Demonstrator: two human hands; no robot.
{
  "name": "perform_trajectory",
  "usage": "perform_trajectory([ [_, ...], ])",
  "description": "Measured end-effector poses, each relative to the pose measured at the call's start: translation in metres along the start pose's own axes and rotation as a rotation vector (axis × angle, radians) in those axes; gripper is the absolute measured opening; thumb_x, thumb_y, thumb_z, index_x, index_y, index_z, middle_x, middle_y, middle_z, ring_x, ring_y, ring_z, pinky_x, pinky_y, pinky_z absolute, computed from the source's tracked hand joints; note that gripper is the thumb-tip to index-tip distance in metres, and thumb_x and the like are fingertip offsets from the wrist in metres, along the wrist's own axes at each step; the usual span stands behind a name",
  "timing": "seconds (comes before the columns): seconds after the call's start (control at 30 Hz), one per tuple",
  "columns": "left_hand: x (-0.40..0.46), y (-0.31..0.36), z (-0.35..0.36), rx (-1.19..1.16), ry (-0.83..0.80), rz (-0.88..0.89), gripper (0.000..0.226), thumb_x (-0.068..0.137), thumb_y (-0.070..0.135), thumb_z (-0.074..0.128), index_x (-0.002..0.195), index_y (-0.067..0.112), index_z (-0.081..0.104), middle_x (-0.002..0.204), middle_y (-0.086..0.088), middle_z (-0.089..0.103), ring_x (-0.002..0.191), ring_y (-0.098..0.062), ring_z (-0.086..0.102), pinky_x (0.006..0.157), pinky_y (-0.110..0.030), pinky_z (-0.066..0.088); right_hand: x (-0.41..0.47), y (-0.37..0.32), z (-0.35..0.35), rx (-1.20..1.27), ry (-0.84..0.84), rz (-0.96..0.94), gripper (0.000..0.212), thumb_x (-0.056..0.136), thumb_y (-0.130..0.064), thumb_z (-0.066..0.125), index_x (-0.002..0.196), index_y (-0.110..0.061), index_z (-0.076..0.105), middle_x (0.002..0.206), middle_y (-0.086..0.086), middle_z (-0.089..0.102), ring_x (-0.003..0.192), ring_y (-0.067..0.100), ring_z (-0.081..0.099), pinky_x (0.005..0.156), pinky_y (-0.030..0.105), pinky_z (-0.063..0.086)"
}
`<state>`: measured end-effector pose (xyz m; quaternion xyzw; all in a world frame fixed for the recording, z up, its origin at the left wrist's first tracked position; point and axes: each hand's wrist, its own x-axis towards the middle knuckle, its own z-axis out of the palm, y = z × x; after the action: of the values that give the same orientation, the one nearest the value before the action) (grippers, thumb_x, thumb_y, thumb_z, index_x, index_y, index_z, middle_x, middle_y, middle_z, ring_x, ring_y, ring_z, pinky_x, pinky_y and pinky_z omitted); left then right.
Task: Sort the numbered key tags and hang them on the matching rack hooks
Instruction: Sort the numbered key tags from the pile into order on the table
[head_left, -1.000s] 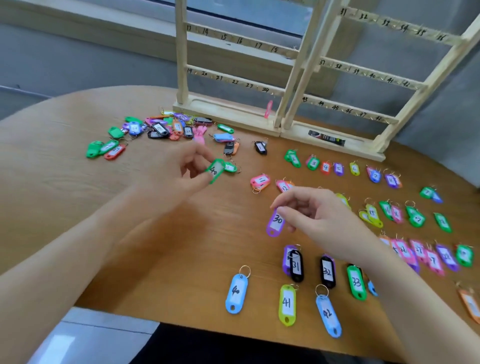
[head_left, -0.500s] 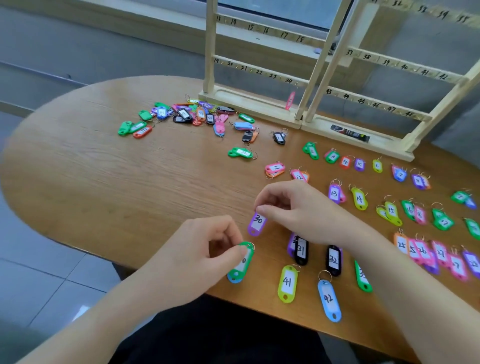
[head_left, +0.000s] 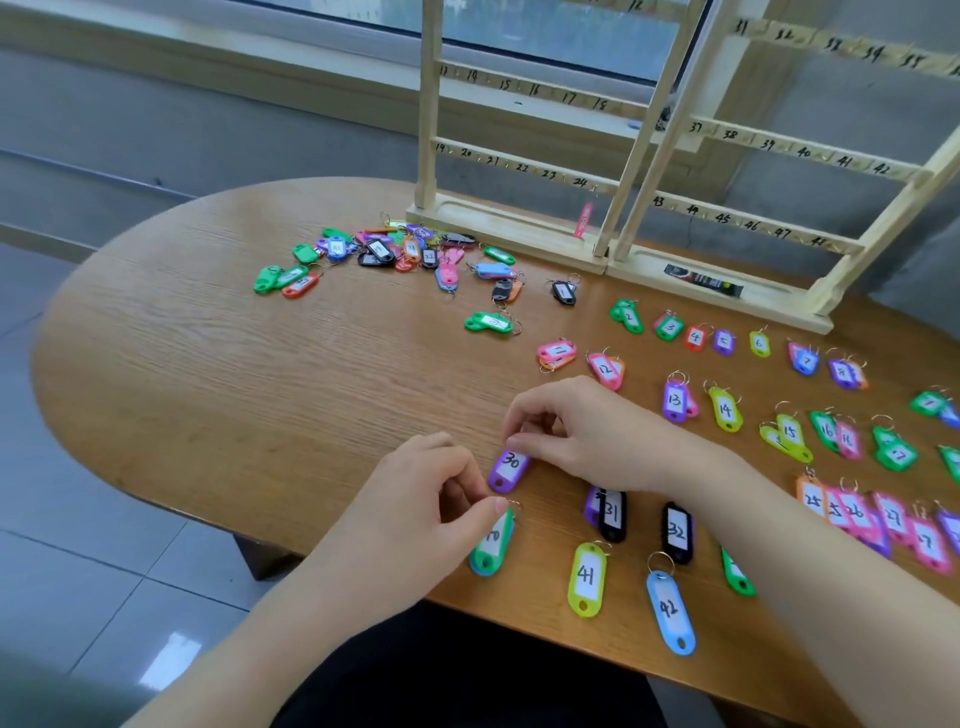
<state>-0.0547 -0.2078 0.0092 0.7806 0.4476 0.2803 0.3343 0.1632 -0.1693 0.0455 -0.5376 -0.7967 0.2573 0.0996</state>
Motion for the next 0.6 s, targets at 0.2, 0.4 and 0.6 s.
perform_trajectory([
  [0.2,-0.002,-0.003,0.001,-0.005,0.045,0.008,0.018,0.081,0.035,0.077,0.07,0.029,0.063,0.086,0.013,0.055,0.09,-0.009,0.053,0.073,-0.014,0.038,0.003,-0.003,-0.001,0.046,-0.046,-0.028,0.006,0.096,-0.023,0.07,0.097,-0.019,0.074,0.075,-0.001,0.064,0.07,0.006,0.055,0.068,0.018,0.044],
  [0.4,-0.003,-0.004,-0.001,-0.04,0.101,0.031,0.01,0.084,0.032,0.074,0.079,0.029,0.065,0.082,0.011,0.057,0.085,-0.013,0.055,0.071,-0.017,0.04,0.007,-0.001,-0.003,0.013,0.015,-0.009,0.01,0.099,-0.026,0.064,0.1,-0.022,0.074,0.087,-0.005,0.067,0.082,0.009,0.058,0.071,0.017,0.044],
  [0.6,-0.001,-0.01,-0.014,-0.003,0.136,0.015,0.007,0.087,0.03,0.07,0.085,0.032,0.064,0.08,0.01,0.058,0.086,-0.01,0.054,0.071,-0.014,0.039,0.015,0.0,-0.009,0.017,0.107,-0.018,0.013,0.1,-0.03,0.061,0.098,-0.023,0.072,0.086,-0.008,0.068,0.082,0.007,0.059,0.071,0.017,0.044],
])
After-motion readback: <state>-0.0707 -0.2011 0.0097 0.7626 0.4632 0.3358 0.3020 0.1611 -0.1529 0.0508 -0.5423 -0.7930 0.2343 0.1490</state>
